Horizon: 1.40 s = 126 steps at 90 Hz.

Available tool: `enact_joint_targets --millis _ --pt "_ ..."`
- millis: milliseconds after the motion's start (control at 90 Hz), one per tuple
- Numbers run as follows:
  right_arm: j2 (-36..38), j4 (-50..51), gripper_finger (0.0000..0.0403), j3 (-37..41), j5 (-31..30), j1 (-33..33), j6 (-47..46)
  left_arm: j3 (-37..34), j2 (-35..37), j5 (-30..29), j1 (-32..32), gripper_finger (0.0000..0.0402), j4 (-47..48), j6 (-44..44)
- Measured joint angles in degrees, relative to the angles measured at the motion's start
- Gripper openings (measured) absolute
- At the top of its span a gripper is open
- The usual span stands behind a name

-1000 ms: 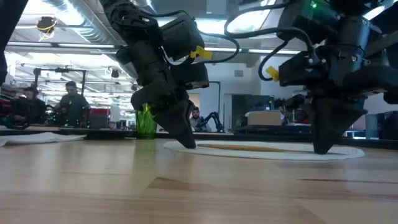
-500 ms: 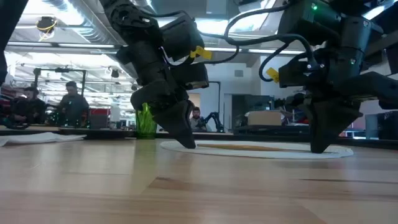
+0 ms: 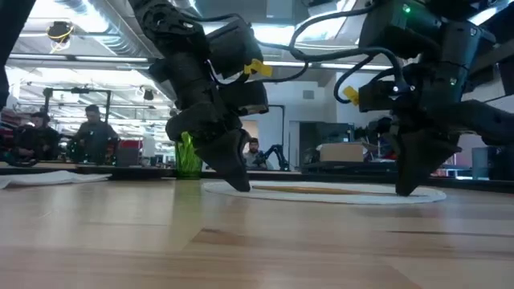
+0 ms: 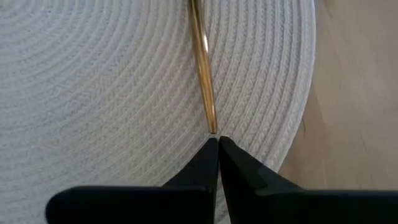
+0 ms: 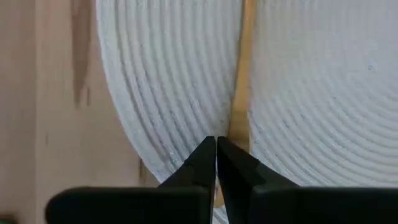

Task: Set table place
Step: Adjust the white table mat on the table

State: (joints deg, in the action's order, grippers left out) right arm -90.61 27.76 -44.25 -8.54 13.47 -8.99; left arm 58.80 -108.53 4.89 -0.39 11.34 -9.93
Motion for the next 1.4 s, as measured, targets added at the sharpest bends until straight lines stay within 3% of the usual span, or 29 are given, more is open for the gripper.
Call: enact_joint_targets --millis 256,478,1167,1400 --pt "3.79 3.24 0.0001 0.01 -3.94 0.0 -1.34 -0.02 0.0 0.02 -0.1 0.0 0.01 -0.37" --pt "4.59 1.86 0.0 0.02 4.11 0.07 -0.64 -0.03 0.0 0.04 -0.1 0.0 0.0 -0.57" --pt "4.09 2.33 0.0 0.09 4.29 0.0 0.24 -0.04 0.42 -1.9 -0.41 0.0 2.86 -0.55" --pt "4.06 0.82 0.0 0.09 7.09 0.0 0.34 -0.04 0.42 -1.99 -0.41 0.0 2.84 -0.35"
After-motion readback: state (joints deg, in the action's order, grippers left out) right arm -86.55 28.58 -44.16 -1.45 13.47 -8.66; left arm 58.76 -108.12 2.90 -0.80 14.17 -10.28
